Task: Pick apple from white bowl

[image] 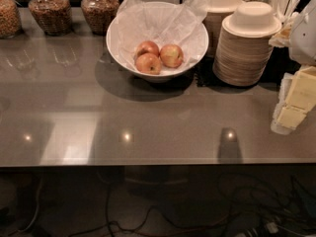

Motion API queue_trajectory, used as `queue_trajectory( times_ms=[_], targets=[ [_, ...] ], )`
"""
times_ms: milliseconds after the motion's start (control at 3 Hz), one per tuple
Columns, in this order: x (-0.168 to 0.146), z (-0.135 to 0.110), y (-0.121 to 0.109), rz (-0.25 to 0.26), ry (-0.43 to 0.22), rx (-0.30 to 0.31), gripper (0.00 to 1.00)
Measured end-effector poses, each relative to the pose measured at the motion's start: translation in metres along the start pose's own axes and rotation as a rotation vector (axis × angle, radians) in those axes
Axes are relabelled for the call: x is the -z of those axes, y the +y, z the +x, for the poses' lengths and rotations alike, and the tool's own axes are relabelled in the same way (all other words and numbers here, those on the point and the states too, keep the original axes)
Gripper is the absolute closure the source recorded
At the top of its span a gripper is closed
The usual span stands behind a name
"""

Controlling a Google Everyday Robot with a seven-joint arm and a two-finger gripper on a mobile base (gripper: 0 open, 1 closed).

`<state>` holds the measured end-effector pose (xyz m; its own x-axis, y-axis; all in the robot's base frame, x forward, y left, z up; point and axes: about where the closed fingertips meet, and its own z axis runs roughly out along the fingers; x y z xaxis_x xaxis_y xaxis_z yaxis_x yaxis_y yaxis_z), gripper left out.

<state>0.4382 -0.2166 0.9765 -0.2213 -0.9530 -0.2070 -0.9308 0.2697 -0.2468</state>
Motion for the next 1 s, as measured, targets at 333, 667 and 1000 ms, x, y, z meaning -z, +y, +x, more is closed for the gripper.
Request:
queue_trajectory(
  times_ms=[333, 667, 1000],
  targets=[
    [0.000, 0.000, 0.000, 0.000, 0.000, 0.000, 0.00],
    [-0.005, -0.009, -0.008, 0.045, -0.057, 0.011, 0.00],
    [-0.021, -0.028, -0.019, 0.107, -0.177, 0.022, 0.00]
  ],
)
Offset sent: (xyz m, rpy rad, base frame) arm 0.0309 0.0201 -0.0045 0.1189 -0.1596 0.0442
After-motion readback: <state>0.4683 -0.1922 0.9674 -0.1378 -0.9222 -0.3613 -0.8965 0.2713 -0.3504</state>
